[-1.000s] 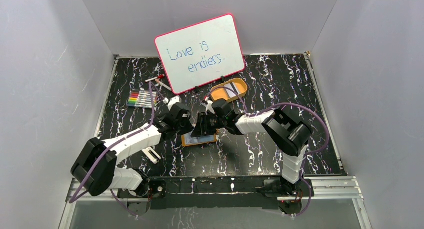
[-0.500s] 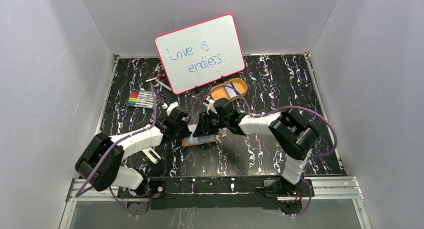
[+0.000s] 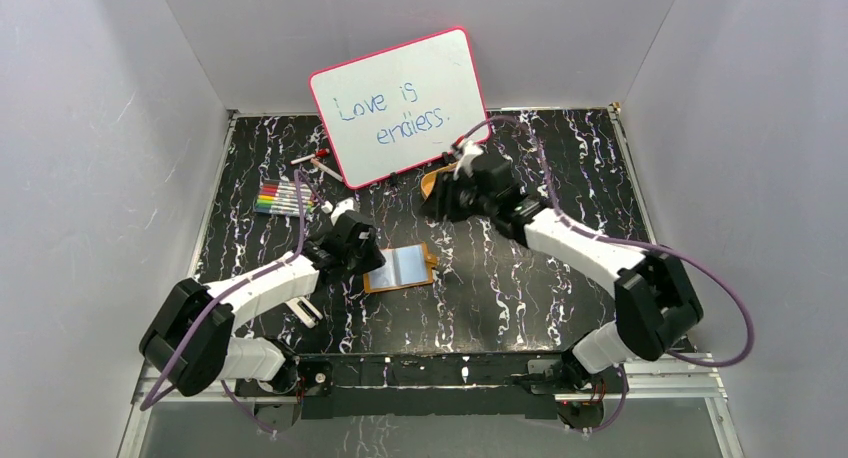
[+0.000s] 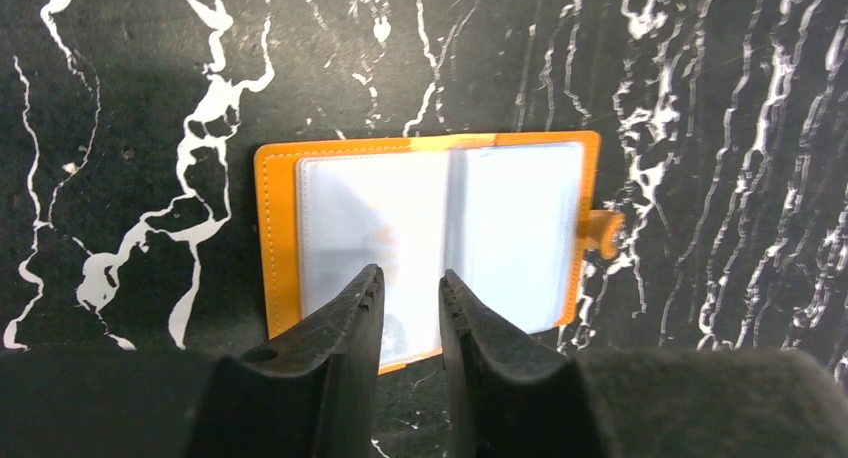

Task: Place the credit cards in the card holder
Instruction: Turn over the card slot in the card holder, then move the storage box to the center of the board.

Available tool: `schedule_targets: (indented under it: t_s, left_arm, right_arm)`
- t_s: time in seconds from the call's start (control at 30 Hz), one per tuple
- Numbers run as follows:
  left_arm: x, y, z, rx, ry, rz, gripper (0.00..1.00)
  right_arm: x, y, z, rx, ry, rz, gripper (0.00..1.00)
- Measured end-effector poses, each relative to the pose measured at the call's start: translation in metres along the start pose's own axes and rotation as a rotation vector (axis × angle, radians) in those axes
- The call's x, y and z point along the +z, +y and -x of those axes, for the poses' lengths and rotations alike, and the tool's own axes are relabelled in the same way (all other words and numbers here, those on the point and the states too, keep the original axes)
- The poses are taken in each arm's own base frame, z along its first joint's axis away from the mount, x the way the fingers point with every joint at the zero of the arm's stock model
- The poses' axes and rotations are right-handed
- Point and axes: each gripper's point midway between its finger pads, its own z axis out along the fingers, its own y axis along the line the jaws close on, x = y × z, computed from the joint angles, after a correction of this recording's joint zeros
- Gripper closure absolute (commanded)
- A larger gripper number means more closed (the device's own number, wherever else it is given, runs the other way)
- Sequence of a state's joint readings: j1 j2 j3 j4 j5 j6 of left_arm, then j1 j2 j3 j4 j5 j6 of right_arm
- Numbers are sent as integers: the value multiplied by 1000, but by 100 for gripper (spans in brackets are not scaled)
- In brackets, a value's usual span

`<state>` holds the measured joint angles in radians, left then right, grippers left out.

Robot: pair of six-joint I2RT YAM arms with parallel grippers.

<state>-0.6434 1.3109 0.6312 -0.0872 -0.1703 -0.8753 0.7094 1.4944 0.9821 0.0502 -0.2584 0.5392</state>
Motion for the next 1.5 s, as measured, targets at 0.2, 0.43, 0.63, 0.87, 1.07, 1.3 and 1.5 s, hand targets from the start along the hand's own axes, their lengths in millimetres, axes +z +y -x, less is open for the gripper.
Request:
schedule_targets:
  t_s: [0.2, 0.43, 0.63, 0.87, 1.07, 1.3, 1.5]
  left_arm:
    - [-10, -13, 13, 2, -33, -47, 62]
    - [-20, -24, 18, -4, -44, -95, 57]
    - [-32, -34, 25, -2, -63, -147, 51]
    - [-38, -40, 26, 3, -64, -186, 51]
    - [-41, -42, 26, 6, -63, -200, 51]
    - [-39, -36, 19, 8, -49, -187, 51]
    - [-37, -33, 16, 9, -42, -182, 51]
  right_arm:
    - [-36, -49, 99, -23, -248, -197, 45]
    - [-17, -126, 131, -8, -229, -374, 37]
    - [5, -194, 124, 36, -129, -453, 32]
    - [19, -222, 117, 54, -69, -415, 31]
    - [34, -226, 113, 59, -40, -364, 31]
    - [39, -239, 103, 83, -17, -370, 31]
    - [37, -244, 85, 108, -17, -371, 30]
